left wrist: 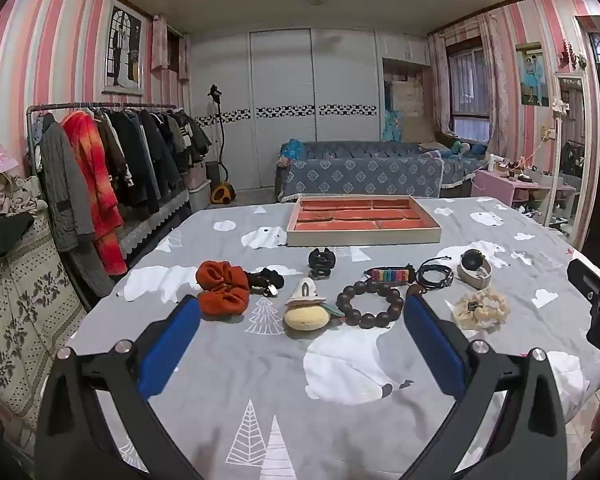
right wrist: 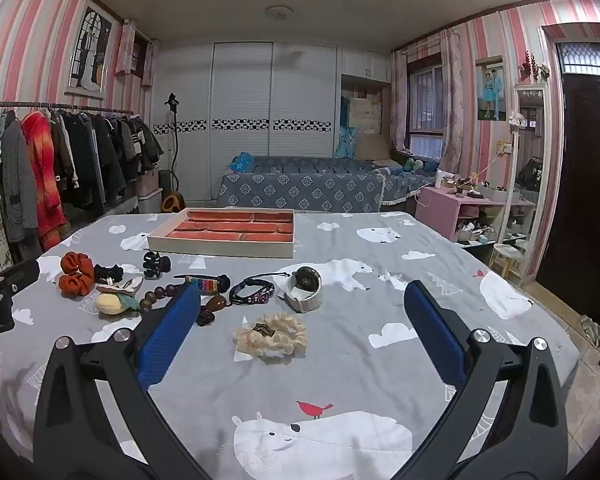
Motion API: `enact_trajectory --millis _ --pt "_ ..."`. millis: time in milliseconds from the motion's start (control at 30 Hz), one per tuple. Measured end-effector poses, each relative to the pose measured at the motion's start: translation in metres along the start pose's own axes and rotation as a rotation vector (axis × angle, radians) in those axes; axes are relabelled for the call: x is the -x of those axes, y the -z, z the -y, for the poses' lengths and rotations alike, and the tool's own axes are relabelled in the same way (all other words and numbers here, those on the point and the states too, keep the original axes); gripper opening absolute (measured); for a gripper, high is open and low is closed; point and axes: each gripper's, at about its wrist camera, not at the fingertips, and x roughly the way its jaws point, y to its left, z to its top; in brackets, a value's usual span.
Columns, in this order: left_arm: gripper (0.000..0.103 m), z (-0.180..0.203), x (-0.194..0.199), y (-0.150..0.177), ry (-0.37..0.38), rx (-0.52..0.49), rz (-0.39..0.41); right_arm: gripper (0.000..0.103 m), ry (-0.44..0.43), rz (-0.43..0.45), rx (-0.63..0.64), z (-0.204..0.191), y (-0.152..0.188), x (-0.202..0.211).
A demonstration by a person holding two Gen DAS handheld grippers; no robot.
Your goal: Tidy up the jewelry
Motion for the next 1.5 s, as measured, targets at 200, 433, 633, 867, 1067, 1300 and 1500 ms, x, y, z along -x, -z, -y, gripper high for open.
enact_trajectory --millis 200,433,633,867,1067,1300,1500 --pt "0.099 0.001 -0.001 0.0 -0.008 -0.014 -0.005 0.099 0.003 -0.001 -0.002 0.0 0.0 0.0" --pt "0.099 -0.001 0.0 0.004 -0.013 -0.019 0.001 0.099 0.011 -0.002 0.004 -0.004 0.003 0.001" --pt "0.099 -0.003 0.0 0.0 -0.014 -0.019 0.002 0.099 0.009 -0.003 -0.002 0.0 0.002 0.0" --pt "0.099 -0.004 0.001 -0.003 -0.016 -0.018 0.005 0.099 0.011 -0.003 -0.001 0.0 -0.001 -0.001" --pt "0.099 -0.005 0.002 -0.007 -0.02 -0.017 0.009 0.099 0.013 -0.002 0.0 0.0 -0.001 -0.001" --pt "0.099 -0.006 0.002 -0.008 -0.022 -0.017 0.013 0.099 0.013 -0.002 -0.001 0.0 -0.001 -0.001" --pt "0.099 -0.006 0.002 -0.009 -0.022 -0.017 0.015 0.099 0.017 -0.004 0.0 0.001 -0.002 -0.002"
